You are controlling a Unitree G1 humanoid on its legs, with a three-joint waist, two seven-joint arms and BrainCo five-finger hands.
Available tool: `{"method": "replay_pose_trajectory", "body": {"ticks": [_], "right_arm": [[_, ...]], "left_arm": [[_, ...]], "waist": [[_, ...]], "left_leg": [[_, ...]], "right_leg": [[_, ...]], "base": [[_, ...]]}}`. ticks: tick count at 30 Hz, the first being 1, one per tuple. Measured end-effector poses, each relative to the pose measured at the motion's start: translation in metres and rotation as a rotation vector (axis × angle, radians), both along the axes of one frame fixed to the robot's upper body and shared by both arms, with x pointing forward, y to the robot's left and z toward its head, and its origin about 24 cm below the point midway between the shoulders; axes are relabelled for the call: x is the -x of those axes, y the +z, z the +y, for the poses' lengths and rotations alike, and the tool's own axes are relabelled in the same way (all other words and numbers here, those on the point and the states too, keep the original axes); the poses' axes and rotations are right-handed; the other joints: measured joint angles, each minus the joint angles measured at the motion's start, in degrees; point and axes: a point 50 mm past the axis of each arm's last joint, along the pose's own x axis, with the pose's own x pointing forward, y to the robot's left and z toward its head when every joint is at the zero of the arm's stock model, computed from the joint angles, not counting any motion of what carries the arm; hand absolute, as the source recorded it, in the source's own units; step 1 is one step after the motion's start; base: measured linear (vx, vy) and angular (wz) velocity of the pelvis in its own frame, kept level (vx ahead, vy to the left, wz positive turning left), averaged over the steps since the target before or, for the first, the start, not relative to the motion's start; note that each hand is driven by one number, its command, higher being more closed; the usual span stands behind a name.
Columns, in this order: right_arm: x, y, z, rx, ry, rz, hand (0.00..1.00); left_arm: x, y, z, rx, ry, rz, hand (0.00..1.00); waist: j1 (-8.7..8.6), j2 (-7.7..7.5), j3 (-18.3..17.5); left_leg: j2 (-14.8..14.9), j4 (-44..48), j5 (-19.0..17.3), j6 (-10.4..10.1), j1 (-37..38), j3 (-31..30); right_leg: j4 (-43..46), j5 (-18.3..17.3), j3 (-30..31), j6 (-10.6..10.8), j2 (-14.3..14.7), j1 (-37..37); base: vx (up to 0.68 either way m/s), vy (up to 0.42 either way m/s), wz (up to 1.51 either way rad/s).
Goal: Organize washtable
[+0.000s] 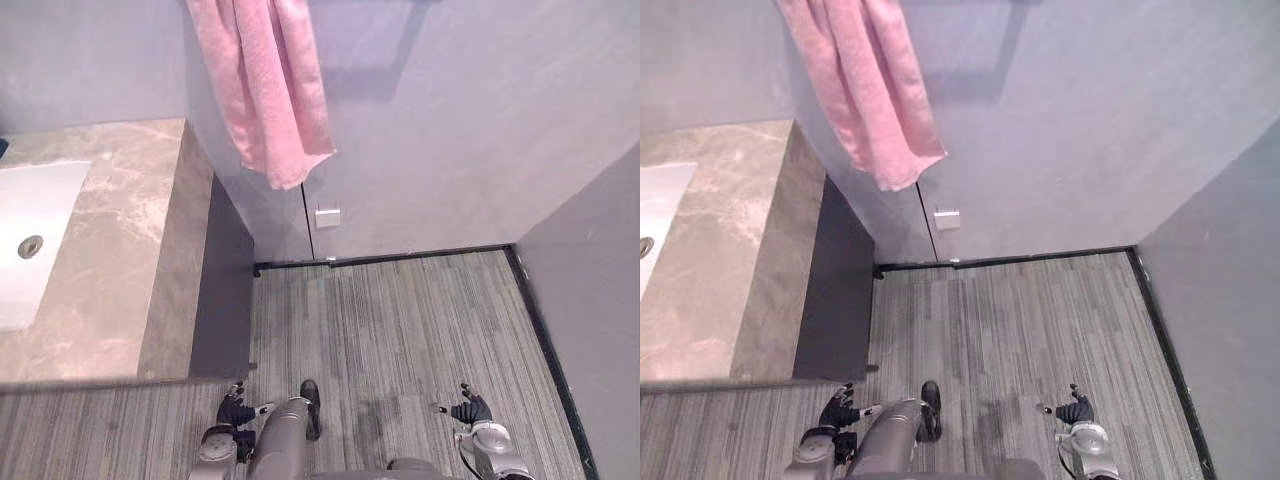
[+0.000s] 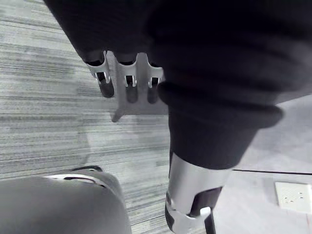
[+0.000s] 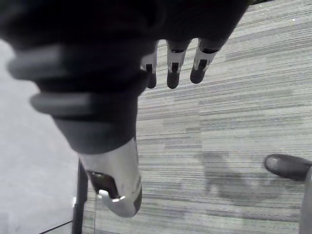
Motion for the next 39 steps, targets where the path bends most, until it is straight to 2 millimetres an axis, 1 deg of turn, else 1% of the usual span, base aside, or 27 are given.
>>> {"method": "replay_pose_trajectory", "body": {"ticks": [1,2,3,4,5,6,7,8,9,10,11,12,14,15,16,17,18,19,20,21,23,24,25,27,29,32,39], "right_arm": [[0.0,0.0,0.002,-0.003,0.004,0.001,0.0],[-0.001,-0.001,0.005,-0.012,0.013,0.0,0.0],[0.0,-0.002,0.008,-0.014,0.024,0.006,0.0],[0.002,-0.003,0.008,-0.013,0.031,0.012,0.0],[0.004,-0.004,0.01,-0.011,0.046,0.022,0.0],[0.006,-0.005,0.011,-0.012,0.049,0.028,0.0],[0.006,-0.005,0.011,-0.011,0.05,0.028,0.0],[0.006,-0.005,0.01,-0.01,0.051,0.028,0.0],[0.006,-0.005,0.01,-0.01,0.051,0.028,0.0],[0.017,-0.008,0.011,-0.012,0.046,0.053,0.0],[0.024,-0.01,0.007,-0.005,0.039,0.073,0.0],[0.024,-0.01,0.002,0.002,0.028,0.08,0.0],[0.024,-0.01,0.004,-0.006,0.021,0.073,0.0],[0.027,-0.012,0.007,-0.016,0.014,0.08,0.0],[0.031,-0.013,0.01,-0.025,0.012,0.083,0.0],[0.032,-0.013,0.012,-0.03,0.009,0.079,0.0],[0.03,-0.012,0.015,-0.042,-0.003,0.062,0.0],[0.024,-0.009,0.015,-0.047,-0.013,0.031,0.0],[0.022,-0.007,0.015,-0.051,-0.02,0.014,0.0],[0.018,-0.005,0.014,-0.051,-0.026,-0.007,0.0],[0.016,-0.004,0.013,-0.055,-0.036,-0.014,0.0],[0.018,-0.004,0.009,-0.05,-0.053,-0.009,0.0],[0.02,-0.006,0.009,-0.052,-0.061,0.002,0.0],[0.032,-0.012,0.011,-0.061,-0.07,0.05,0.0],[0.035,-0.014,0.011,-0.064,-0.072,0.068,0.0],[0.037,-0.015,0.011,-0.063,-0.073,0.073,0.0],[0.045,-0.018,0.009,-0.054,-0.069,0.111,0.0]], "left_arm": [[0.0,0.0,0.002,-0.003,0.001,0.001,0.0],[0.0,0.001,0.005,-0.015,-0.005,0.003,0.0],[0.0,0.001,0.007,-0.02,-0.005,0.002,0.0],[-0.001,0.002,0.007,-0.021,-0.005,0.001,0.0],[-0.002,0.002,0.007,-0.022,-0.006,-0.004,0.0],[-0.004,0.003,0.007,-0.022,-0.007,-0.01,0.0],[-0.005,0.003,0.007,-0.021,-0.007,-0.011,0.0],[-0.004,0.003,0.006,-0.02,-0.007,-0.01,0.0],[-0.004,0.003,0.006,-0.02,-0.007,-0.009,0.0],[-0.001,0.002,0.008,-0.023,-0.007,-0.004,0.0],[0.0,0.0,0.005,-0.015,-0.005,0.006,0.0],[0.002,-0.001,-0.001,0.004,-0.004,0.009,0.0],[-0.002,-0.001,-0.004,0.012,0.0,-0.001,0.0],[-0.006,0.0,-0.009,0.029,0.006,-0.015,0.0],[-0.007,0.0,-0.014,0.05,0.027,-0.028,0.0],[-0.008,0.001,-0.017,0.057,0.028,-0.033,0.0],[-0.009,0.001,-0.023,0.072,0.028,-0.043,0.0],[-0.011,0.002,-0.027,0.086,0.028,-0.05,0.0],[-0.012,0.002,-0.029,0.09,0.026,-0.055,0.0],[-0.015,0.003,-0.03,0.091,0.023,-0.064,0.0],[-0.015,0.004,-0.027,0.083,0.021,-0.063,0.0],[-0.014,0.003,-0.028,0.082,0.02,-0.059,0.0],[-0.011,0.002,-0.027,0.08,0.02,-0.047,0.0],[-0.006,-0.001,-0.02,0.059,0.016,-0.021,0.0],[0.001,-0.003,-0.013,0.043,0.018,-0.001,0.0],[0.003,-0.003,-0.008,0.03,0.019,0.01,0.0],[0.01,-0.007,-0.008,0.033,0.026,0.036,0.0]], "waist": [[-0.25,-0.15,-0.08],[-0.96,-0.63,-0.13],[-1.24,-0.68,-0.07],[-1.36,-0.56,-0.02],[-1.57,-0.23,0.05],[-2.1,0.34,0.22],[-2.45,0.64,0.32],[-2.84,1.15,0.6],[-2.96,0.9,0.47],[-3.15,-0.54,-0.29],[-3.58,-0.44,-0.38],[-2.78,1.55,-1.02],[-2.76,1.58,-1.07],[-2.87,1.71,-0.85],[-2.7,1.75,-0.7],[-2.56,1.78,-0.68],[-2.26,1.53,-0.72],[-1.81,1.43,-0.82],[-1.63,1.46,-0.83],[-1.04,1.48,-0.96],[-1.02,1.58,-1.02],[-1.24,2.69,-1.6],[-1.18,2.64,-1.56],[-1.1,1.05,-2.31],[-1.12,0.88,-2.49],[-1.2,1.05,-2.66],[-1.29,1.07,-2.96]], "left_leg": [[-0.3,-0.25,-0.79,0.33,1.33,0.01],[-1.16,-1.07,-1.84,0.81,4.24,-0.28],[-1.36,-2.3,-2.49,1.34,7.42,-0.43],[-1.36,-3.03,-2.61,1.45,9.13,-0.76],[-1.03,-5.07,-2.63,1.47,12.23,-1.89],[0.04,-6.95,-2.6,1.42,14.68,-3.09],[0.7,-7.54,-2.6,1.42,15.55,-3.37],[1.99,-7.96,-2.59,1.4,16.95,-3.96],[2.3,-8.16,-2.64,0.97,17.89,-4.77],[1.58,-8.44,-2.93,-1.71,19.03,-5.97],[1.58,-8.56,-4.13,-3.76,20.12,-7.9],[3.94,-8.77,-3.69,-5.22,20.56,-8.9],[4.64,-6.29,-2.17,-7.8,20.1,-9.57],[5.43,1.81,-0.92,-9.83,17.26,-9.38],[7.43,13.43,1.27,-12.81,13.08,-9.37],[8.49,17.99,0.95,-12.91,11.45,-8.8],[10.84,24.53,0.12,-11.65,8.65,-5.41],[12.36,25.08,-0.82,-10.04,6.47,-2.32],[12.77,23.96,-1.27,-9.25,5.51,-1.33],[12.99,18.15,-1.72,-8.42,3.98,-0.07],[11.68,5.92,-1.16,-8.33,3.93,-0.43],[10.24,-4.89,5.59,-8.11,4.39,-2.21],[9.81,-5.9,6.61,-8.46,4.71,-2.92],[7.25,-9.96,7.72,-7.86,7.77,-2.34],[5.83,-12.31,8.02,-7.4,10.56,-1.06],[5.02,-14.33,8.61,-6.67,12.04,-0.63],[4.17,-18.39,10.89,-6.94,14.26,-1.42]], "right_leg": [[5.3,0.85,0.65,1.5,-0.36,-2.0],[14.34,-0.26,0.39,0.28,-0.79,-5.86],[19.13,-2.39,-0.72,-1.46,-0.74,-8.76],[19.76,-3.18,-1.84,-2.68,-0.55,-9.9],[18.32,-4.64,-4.76,-5.0,0.58,-12.12],[13.95,-6.12,-7.2,-6.11,2.75,-14.48],[10.79,-6.29,-7.97,-6.39,4.0,-15.72],[2.93,-5.95,-8.59,-6.41,6.22,-17.79],[-4.8,-3.87,-8.35,-6.52,7.47,-18.71],[-17.11,5.63,-6.99,-7.23,8.28,-18.43],[-17.59,11.61,-6.67,-10.54,8.57,-17.85],[-16.65,10.97,-7.07,-11.16,10.33,-17.71],[-17.19,8.38,-8.16,-11.8,10.55,-16.31],[-18.17,7.14,-9.08,-12.31,10.83,-13.67],[-20.41,6.39,-9.8,-12.7,11.34,-9.63],[-21.31,6.18,-10.28,-12.83,11.61,-7.77],[-23.21,5.94,-10.51,-13.16,12.0,-4.28],[-24.89,5.94,-10.13,-13.16,12.06,-2.23],[-25.63,5.95,-10.01,-13.15,12.04,-1.53],[-26.62,5.96,-9.44,-13.1,11.9,-0.72],[-26.81,5.72,-8.67,-12.17,11.34,-0.52],[-26.89,5.38,-8.29,-10.88,11.53,-0.74],[-26.99,5.22,-7.85,-10.37,11.53,-0.68],[-28.9,5.59,-6.7,-8.45,9.51,0.88],[-29.49,5.57,-5.61,-7.71,8.26,2.28],[-30.24,5.65,-5.38,-7.42,7.72,2.75],[-30.35,5.68,-5.8,-7.38,7.7,3.32]], "base": [[0.44,0.16,-0.03],[0.53,0.11,0.18],[0.53,0.08,0.24],[0.53,0.029,0.25],[0.45,-0.041,0.33],[0.45,-0.064,0.37],[0.45,-0.1,0.45],[0.43,-0.114,0.44],[0.55,-0.158,0.63],[0.47,-0.145,0.71],[0.48,-0.148,0.48],[0.36,-0.112,0.2],[0.44,-0.186,0.19],[0.49,-0.243,0.46],[0.39,-0.177,0.38],[0.4,-0.14,0.18],[0.3,-0.083,-0.03],[0.27,-0.066,-0.09],[0.16,-0.006,-0.2],[0.19,0.041,-0.2],[0.18,0.11,-0.18],[0.15,0.155,-0.12],[0.19,0.17,-0.12],[0.16,0.116,-0.08],[0.09,0.104,-0.15],[0.01,0.032,-0.07],[-0.02,-0.012,0.04]]}}
